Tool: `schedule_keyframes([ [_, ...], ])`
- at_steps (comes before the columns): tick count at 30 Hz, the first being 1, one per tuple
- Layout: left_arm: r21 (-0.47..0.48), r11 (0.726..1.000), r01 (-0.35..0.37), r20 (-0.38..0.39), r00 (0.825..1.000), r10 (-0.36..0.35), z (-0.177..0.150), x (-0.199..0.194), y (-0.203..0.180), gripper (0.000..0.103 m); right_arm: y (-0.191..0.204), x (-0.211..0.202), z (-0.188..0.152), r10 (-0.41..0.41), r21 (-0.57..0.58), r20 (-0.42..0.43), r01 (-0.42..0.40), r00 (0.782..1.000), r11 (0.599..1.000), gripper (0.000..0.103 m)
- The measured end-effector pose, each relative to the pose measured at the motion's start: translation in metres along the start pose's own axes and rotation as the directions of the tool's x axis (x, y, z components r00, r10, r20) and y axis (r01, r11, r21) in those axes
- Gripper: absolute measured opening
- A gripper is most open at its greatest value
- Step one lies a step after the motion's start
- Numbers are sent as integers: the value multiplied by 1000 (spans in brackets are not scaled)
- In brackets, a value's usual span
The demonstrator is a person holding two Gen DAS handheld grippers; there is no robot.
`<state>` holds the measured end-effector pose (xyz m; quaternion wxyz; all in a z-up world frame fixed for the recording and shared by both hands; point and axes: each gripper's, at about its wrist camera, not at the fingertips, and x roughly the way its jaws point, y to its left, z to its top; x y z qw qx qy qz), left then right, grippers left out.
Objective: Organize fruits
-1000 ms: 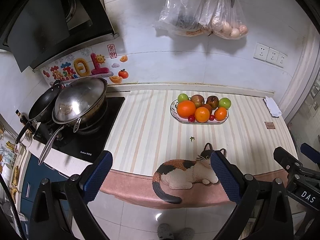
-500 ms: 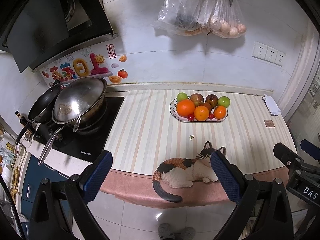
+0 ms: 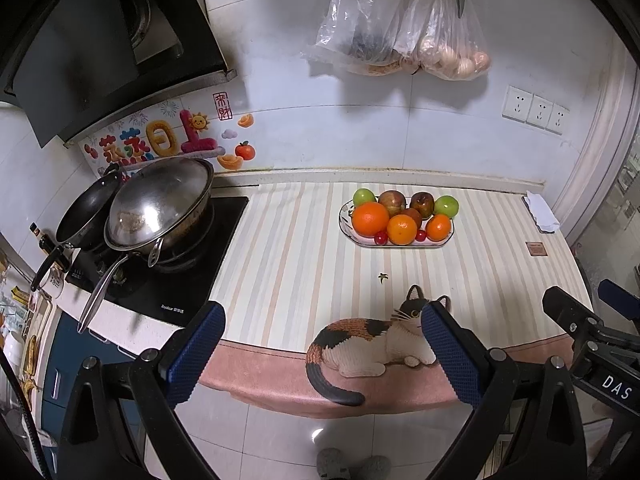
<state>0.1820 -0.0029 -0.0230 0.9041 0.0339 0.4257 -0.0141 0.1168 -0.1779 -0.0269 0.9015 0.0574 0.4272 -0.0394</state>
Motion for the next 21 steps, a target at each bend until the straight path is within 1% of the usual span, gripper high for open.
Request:
schedule_keyframes([
  [21,1,1000,8,2,1000,-8,-6,-7,5,101,5,-9,-4,2,-2,2,-2,1000,1000,100],
])
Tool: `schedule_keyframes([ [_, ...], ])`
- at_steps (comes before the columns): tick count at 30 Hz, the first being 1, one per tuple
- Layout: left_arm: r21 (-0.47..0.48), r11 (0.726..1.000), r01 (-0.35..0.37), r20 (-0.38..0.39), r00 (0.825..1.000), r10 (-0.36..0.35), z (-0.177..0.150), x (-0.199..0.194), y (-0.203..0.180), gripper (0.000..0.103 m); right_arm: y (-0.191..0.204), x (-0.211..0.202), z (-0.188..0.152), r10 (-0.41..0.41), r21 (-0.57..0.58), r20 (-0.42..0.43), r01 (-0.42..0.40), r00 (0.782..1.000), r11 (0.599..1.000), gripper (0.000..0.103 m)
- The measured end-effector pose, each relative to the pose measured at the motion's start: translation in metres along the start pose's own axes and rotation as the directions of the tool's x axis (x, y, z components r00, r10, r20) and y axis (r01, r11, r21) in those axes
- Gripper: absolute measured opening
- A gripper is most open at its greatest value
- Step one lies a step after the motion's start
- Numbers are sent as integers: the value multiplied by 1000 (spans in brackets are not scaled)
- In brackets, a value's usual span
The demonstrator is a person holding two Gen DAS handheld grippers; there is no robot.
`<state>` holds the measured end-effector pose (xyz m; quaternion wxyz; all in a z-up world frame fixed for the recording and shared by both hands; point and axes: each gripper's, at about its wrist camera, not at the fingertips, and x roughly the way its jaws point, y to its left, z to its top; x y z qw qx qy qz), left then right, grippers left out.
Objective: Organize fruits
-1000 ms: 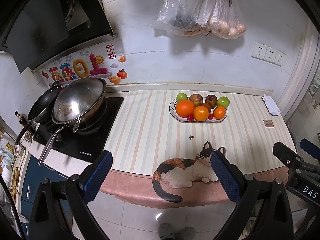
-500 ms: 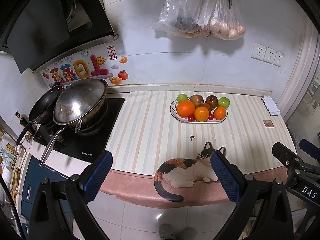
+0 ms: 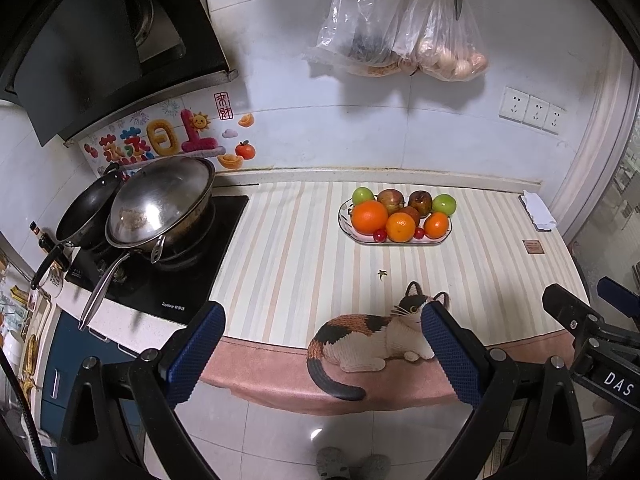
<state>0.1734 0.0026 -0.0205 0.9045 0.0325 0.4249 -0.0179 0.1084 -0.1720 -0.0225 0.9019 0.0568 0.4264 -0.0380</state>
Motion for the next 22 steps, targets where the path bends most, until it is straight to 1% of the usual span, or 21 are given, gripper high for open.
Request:
schedule_keyframes([
  [22,-1,1000,-9,14,1000,9,-4,-6,2,101,5,-10,-4,27,-8,1,-27,1000,1000,100],
])
